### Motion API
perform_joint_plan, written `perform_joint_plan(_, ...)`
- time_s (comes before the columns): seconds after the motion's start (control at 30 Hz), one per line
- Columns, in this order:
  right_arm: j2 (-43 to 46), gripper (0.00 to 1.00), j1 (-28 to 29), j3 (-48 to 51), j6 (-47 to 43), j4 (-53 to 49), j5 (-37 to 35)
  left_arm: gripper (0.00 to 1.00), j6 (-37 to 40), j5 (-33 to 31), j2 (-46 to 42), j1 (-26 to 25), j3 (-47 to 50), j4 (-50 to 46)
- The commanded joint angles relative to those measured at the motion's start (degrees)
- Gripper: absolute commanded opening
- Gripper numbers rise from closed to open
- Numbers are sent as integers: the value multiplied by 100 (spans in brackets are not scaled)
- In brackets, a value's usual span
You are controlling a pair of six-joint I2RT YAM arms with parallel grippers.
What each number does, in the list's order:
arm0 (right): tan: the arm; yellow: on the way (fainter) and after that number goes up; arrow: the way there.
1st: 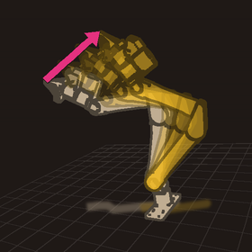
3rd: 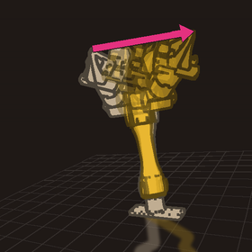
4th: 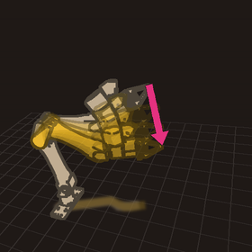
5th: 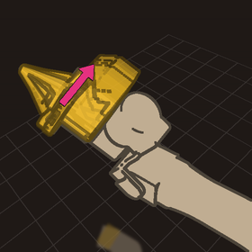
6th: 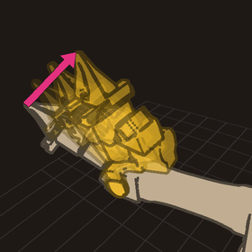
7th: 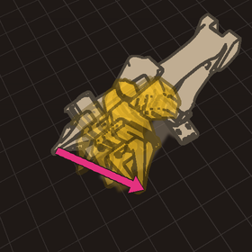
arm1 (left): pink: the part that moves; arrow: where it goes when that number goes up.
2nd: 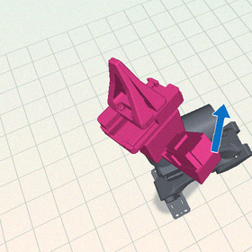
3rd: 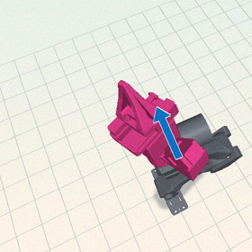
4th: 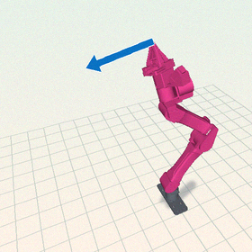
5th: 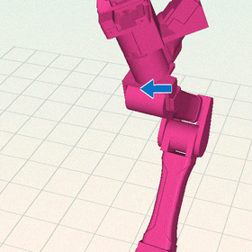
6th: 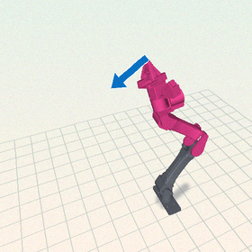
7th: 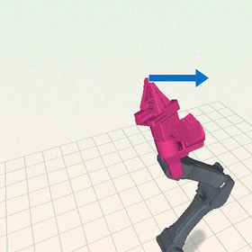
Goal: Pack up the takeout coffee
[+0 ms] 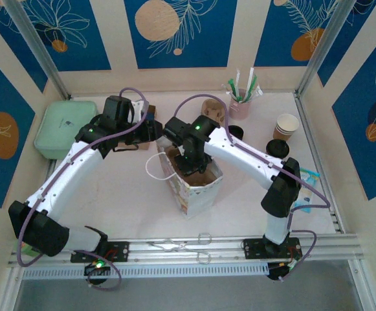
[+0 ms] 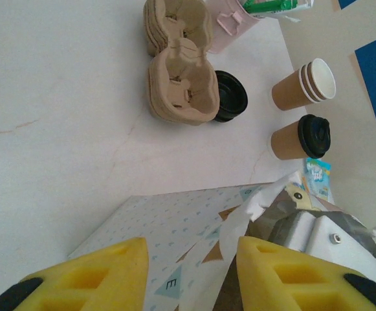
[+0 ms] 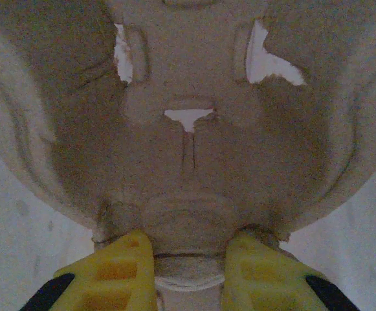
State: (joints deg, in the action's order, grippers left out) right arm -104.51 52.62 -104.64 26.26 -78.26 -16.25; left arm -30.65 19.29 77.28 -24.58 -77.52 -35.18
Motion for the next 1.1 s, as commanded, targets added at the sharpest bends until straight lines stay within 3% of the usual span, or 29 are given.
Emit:
perform_joint_plan(0.0,-17,21,75,93,181,95,122,42,266,102,-25,-55,-62,-147)
perform_joint_plan(1.07,-34,20,205,915,547,616,198,44,354,11,-25,-206,-62,-138)
